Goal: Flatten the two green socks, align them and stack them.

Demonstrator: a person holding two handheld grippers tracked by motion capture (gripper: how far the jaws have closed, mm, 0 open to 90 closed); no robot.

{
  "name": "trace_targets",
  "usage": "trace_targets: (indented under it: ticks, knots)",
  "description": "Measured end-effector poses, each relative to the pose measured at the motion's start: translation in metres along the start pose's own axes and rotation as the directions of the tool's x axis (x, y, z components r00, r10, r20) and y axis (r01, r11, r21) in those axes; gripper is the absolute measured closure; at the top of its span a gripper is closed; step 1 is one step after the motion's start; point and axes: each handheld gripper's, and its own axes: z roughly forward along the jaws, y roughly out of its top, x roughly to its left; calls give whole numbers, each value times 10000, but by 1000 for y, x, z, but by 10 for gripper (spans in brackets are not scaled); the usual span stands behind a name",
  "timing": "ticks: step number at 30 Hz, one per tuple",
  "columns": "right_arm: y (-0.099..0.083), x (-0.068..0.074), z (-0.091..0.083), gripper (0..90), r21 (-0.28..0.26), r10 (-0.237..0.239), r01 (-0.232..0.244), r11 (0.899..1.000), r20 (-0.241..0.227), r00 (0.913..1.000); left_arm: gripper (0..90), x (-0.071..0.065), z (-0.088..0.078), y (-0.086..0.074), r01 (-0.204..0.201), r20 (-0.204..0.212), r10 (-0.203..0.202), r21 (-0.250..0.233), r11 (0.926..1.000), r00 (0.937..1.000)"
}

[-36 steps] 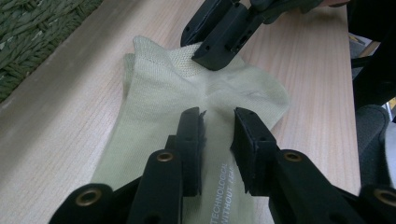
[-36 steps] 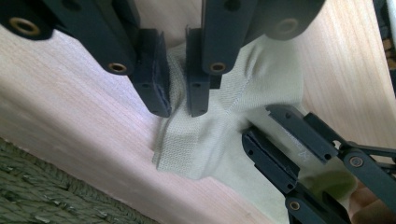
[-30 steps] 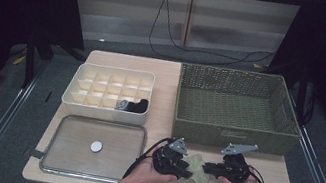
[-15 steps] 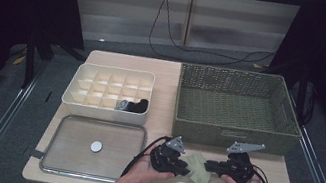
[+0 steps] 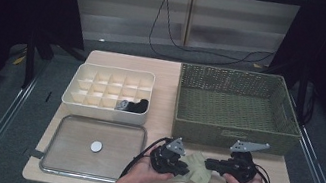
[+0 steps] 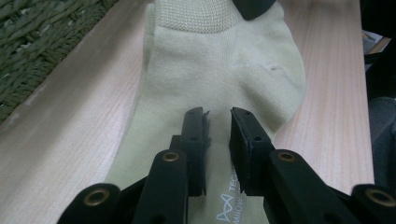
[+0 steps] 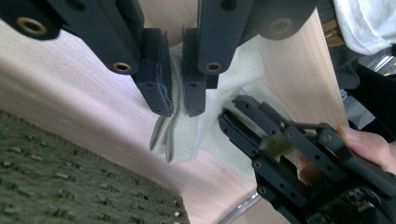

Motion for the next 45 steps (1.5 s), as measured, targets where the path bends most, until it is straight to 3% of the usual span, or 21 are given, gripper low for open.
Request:
trace_targets:
  ticks: [1,5,9,15,23,26,29,37,42,45]
  knots:
    - [1,1,-1,835,-47,-42,42,10000,-37,10000,758,0,-1,1,-79,-71,81,159,9998,9999]
    - [4,5,-4,837,-284,-27,21,9996,-188,9998,757,-2,2,0,16,-12,-16,-139,9999,10000]
    - [8,10,-5,838,-454,-174,159,9988,-324,9993,758,-2,3,1,-144,-83,144,-39,9999,9999]
    - [12,15,-4,839,-680,-105,67,9977,-563,9984,757,-6,7,2,29,33,-28,-256,9997,10000]
    - [13,18,-3,840,-854,117,-181,9962,-747,9971,756,-10,11,5,-53,-206,48,-206,9998,9998]
    - [13,20,-2,840,-901,107,-182,9958,-836,9964,755,-12,14,7,-59,-115,56,-266,9996,9999]
    - [13,20,-2,840,-952,120,-202,9953,-864,9962,754,-13,19,8,261,53,-258,-571,9980,9997]
    - [12,21,0,840,-993,224,-315,9946,-916,9955,732,-12,23,13,382,148,-374,-558,9977,9992]
    - [10,18,-2,840,-982,257,-340,9946,-844,9961,696,-10,16,13,386,191,-376,-561,9977,9991]
    - [9,14,-5,840,-1015,290,-364,9942,-729,9969,683,-10,5,12,509,112,-501,-923,9944,9987]
